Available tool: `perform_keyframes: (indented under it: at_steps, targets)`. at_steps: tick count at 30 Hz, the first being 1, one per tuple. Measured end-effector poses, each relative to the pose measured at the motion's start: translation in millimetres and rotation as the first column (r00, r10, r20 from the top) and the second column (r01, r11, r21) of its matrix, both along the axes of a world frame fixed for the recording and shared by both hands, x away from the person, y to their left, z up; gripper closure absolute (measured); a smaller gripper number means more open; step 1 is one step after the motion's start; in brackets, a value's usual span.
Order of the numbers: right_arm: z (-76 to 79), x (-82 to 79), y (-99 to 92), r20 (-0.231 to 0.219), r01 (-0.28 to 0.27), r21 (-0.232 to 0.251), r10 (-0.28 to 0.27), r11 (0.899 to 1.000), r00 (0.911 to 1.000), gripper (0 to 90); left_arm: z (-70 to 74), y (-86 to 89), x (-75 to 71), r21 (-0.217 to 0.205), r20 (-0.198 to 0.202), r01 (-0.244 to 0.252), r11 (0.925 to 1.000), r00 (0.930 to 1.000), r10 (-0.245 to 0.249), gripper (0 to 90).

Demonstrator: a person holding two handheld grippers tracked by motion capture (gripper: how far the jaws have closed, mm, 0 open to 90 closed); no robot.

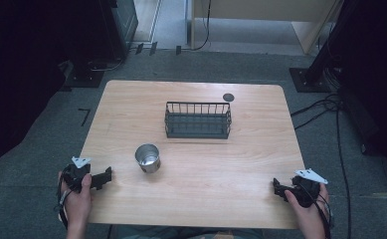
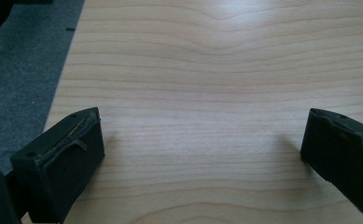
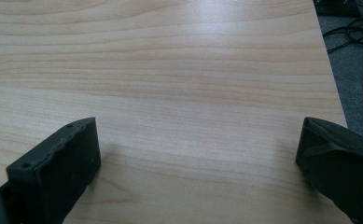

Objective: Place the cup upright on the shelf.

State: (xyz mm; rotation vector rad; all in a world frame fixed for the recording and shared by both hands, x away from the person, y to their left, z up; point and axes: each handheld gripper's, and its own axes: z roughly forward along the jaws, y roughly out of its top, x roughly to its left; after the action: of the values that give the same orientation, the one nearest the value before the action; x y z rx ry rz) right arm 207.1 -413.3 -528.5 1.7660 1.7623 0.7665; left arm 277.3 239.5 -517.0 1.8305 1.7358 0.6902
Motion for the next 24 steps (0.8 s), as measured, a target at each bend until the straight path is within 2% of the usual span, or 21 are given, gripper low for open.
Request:
perform_keyframes:
  at_steps: [5,8,16,21,22,24]
  targets:
    - [0.0,0.0,0.0,0.0,0.0,0.0,0.0,1.0,1.0,0.0,1.4,2.8,-2.1,-0.012,-0.005,0.003,0.9999,1.0,-0.003,0.0]
    - [0.0,0.1,-0.1,0.0,-0.001,0.0,0.001,1.0,1.0,0.0,3.6,2.3,-4.8,-0.025,0.006,0.008,0.9997,0.9999,-0.008,0.0]
    - [0.0,0.1,0.0,0.001,0.0,0.0,0.0,1.0,1.0,0.0,12.8,-9.9,-7.8,-0.029,0.033,0.047,0.9985,0.9984,-0.046,0.0]
    - [0.0,0.1,0.0,0.001,0.0,0.0,0.0,1.0,1.0,0.0,17.1,-19.5,-9.0,0.001,0.048,0.051,0.9987,0.9976,-0.051,0.0]
    - [-0.1,0.1,0.0,0.001,0.0,0.0,0.0,1.0,1.0,0.0,17.5,-26.0,-9.6,0.029,0.056,0.054,0.9981,0.9969,-0.055,0.0]
    - [0.0,0.1,0.0,0.001,0.0,0.0,0.0,1.0,1.0,0.0,17.7,-31.9,-10.0,0.041,0.055,0.064,0.9971,0.9963,-0.066,0.0]
